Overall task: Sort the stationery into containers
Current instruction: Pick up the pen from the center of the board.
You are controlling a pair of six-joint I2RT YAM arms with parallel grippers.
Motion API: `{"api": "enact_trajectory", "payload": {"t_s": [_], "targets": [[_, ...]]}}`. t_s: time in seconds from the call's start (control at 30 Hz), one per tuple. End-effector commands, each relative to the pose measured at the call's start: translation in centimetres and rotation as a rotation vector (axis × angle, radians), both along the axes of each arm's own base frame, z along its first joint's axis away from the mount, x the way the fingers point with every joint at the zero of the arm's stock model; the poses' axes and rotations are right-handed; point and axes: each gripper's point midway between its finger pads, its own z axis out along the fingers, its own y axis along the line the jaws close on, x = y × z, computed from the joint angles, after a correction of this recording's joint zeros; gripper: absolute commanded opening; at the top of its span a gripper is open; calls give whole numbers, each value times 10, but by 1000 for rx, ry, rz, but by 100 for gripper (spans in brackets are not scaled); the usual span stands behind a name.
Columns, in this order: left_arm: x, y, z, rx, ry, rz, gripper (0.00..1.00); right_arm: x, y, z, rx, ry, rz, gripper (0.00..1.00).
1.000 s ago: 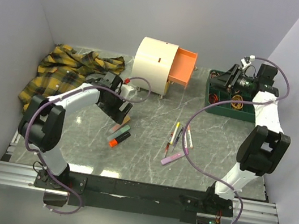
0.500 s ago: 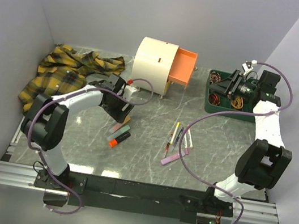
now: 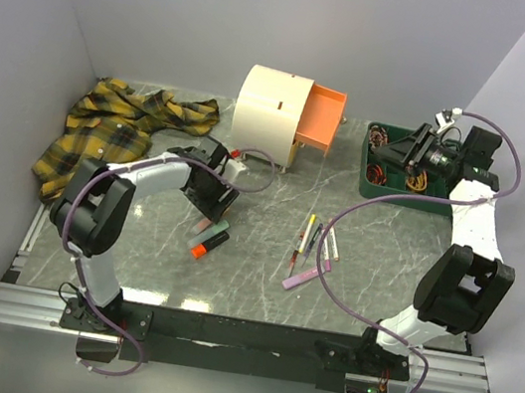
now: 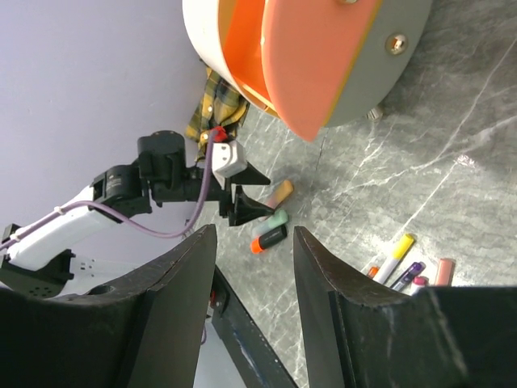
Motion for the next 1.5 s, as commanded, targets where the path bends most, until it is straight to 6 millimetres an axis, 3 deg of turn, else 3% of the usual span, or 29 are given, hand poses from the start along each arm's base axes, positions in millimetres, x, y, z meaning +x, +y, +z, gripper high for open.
{"api": "enact_trajectory", "payload": {"t_s": [0.0,0.2,0.3,0.4,0.43,0.53,0.57,0.67,0.83,0.9,0.93,1.0,1.03,1.1,1.13,1.17,1.23,1.27,1.33,1.37,1.43,1.47], "targets": [[-5,-6,-9,-3,7,-15,70,-6,-1,22,-6,-78,4,51],[-13,-2,-23,34,11,9,64,-6,-4,20,1,-71,-3,50],[-14,2,-28,61,9,13,56,-6,-4,17,1,-68,-4,50],[-16,4,-33,69,7,-3,38,-5,-5,17,3,-67,-7,50],[-18,4,-34,70,11,-9,28,-5,-5,18,5,-67,-8,49],[-23,2,-29,57,36,-38,6,-2,-6,21,6,-74,-10,49],[-20,-1,-23,50,29,-43,4,-2,-5,22,7,-75,-9,49],[-17,-10,16,-2,7,-102,1,1,-8,28,3,-87,-15,49],[-19,-37,120,-166,-117,-325,1,5,-12,25,2,-79,-29,49],[-19,-55,147,-257,-136,-394,1,5,-13,22,3,-73,-30,49],[-10,-65,175,-299,-189,-421,1,5,-13,21,-3,-74,-30,49],[-8,-85,194,-400,-166,-442,1,6,-15,19,-7,-71,-36,49],[1,-96,219,-447,-215,-455,1,6,-16,19,-5,-68,-36,49],[11,-119,242,-556,-240,-473,1,6,-17,19,-10,-70,-43,49],[18,-128,267,-604,-296,-496,1,7,-18,19,-13,-72,-44,49],[26,-137,272,-633,-316,-500,1,7,-19,20,-14,-73,-49,49],[45,-154,308,-722,-423,-499,1,6,-19,20,-16,-77,-50,49],[56,-162,307,-740,-429,-487,1,7,-20,20,-18,-78,-52,49],[72,-176,335,-798,-490,-470,4,7,-21,19,-18,-73,-56,49],[82,-183,326,-804,-474,-459,5,7,-20,20,-19,-76,-55,48],[89,-196,345,-835,-536,-474,6,7,-22,19,-21,-77,-60,48],[97,-202,339,-831,-543,-464,6,7,-22,19,-21,-77,-62,48]]}}
